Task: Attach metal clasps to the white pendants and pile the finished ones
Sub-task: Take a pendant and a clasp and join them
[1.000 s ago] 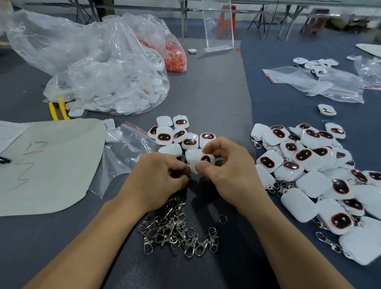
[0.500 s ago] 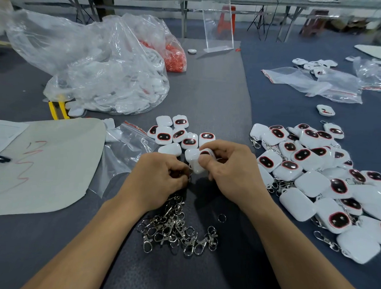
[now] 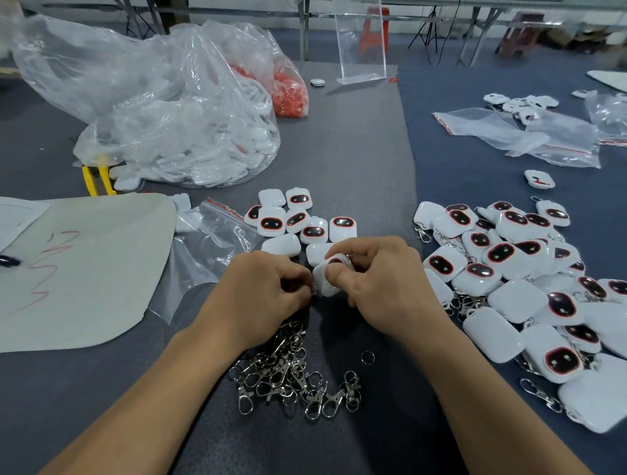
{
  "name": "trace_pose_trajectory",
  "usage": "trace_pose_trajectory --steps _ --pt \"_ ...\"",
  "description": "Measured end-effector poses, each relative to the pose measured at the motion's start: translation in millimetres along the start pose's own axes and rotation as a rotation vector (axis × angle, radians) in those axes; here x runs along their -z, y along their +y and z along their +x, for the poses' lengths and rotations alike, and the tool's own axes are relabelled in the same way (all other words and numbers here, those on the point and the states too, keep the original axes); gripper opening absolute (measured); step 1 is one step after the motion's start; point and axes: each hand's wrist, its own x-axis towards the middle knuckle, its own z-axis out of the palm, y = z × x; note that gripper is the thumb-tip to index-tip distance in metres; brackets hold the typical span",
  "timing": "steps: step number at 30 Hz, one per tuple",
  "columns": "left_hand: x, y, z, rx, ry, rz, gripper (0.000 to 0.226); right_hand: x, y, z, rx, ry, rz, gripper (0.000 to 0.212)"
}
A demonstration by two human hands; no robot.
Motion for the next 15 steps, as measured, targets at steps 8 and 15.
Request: trace_pose_trajectory --steps 8,15 --pt "-2 0 -4 0.036 0.064 0.059 0.008 -11 0 -5 -0.081 -0.013 0.083 0.005" --pt "-3 7 -7 -0.005 0.248 0.041 0.003 -13 0 3 -0.287 -0.072 0.487 0.015"
